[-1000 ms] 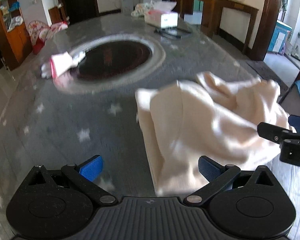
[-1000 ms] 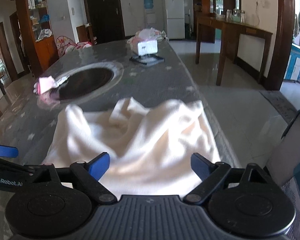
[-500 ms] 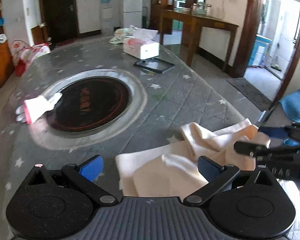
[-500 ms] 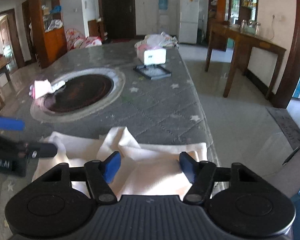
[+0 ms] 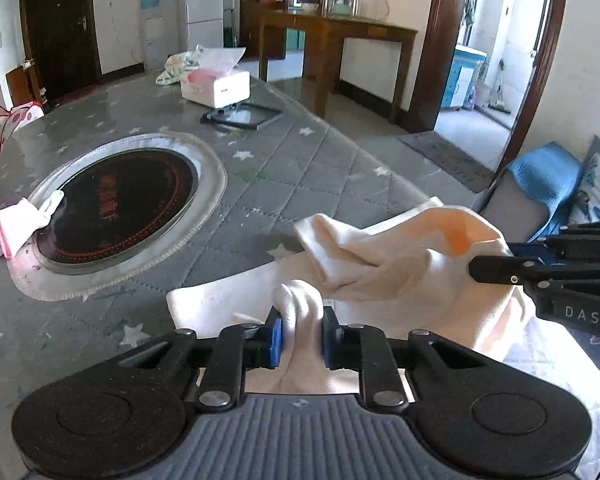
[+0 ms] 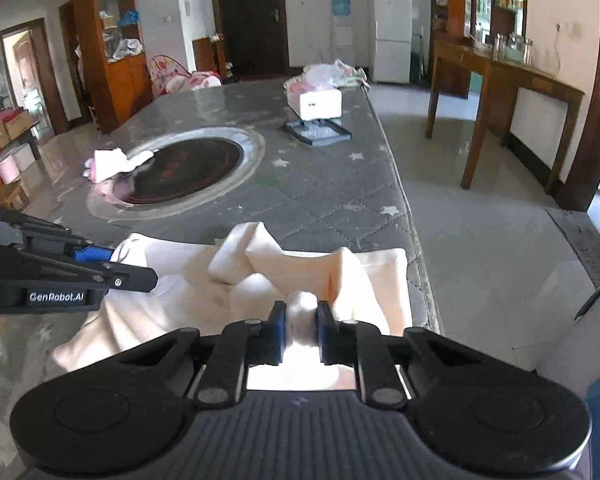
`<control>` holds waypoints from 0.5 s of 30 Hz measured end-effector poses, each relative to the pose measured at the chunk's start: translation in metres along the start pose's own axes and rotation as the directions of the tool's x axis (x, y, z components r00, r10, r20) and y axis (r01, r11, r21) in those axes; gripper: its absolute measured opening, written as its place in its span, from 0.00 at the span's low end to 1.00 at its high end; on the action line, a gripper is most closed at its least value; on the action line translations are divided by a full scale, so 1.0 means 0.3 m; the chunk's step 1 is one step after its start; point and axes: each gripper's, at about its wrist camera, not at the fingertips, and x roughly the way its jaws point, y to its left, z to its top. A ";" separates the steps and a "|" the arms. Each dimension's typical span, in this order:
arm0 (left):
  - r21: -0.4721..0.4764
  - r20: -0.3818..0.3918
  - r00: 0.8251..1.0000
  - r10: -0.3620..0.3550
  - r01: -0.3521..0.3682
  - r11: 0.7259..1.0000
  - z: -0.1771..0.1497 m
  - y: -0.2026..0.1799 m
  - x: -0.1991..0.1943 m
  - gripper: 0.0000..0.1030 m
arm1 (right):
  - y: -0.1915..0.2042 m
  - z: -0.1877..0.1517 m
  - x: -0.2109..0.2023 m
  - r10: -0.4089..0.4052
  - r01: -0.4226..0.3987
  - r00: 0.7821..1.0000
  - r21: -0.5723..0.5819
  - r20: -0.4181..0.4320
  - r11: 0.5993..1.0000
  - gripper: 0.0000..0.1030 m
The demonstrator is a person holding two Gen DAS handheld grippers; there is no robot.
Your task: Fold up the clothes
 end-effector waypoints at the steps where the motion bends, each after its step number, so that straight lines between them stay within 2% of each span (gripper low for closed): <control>1: 0.001 0.006 1.000 -0.007 0.007 1.000 -0.012 -0.006 -0.022 0.19 | 0.002 -0.005 -0.019 0.003 -0.003 1.000 -0.003 0.008 1.000 0.11; 9: 0.008 0.053 0.996 -0.066 0.066 0.998 -0.113 -0.057 -0.192 0.19 | 0.021 -0.082 -0.183 0.065 -0.065 0.998 -0.030 0.018 0.997 0.11; 15: 0.033 0.012 0.993 -0.116 0.115 0.993 -0.202 -0.071 -0.239 0.19 | 0.054 -0.196 -0.269 0.110 -0.115 0.992 -0.080 -0.066 0.990 0.11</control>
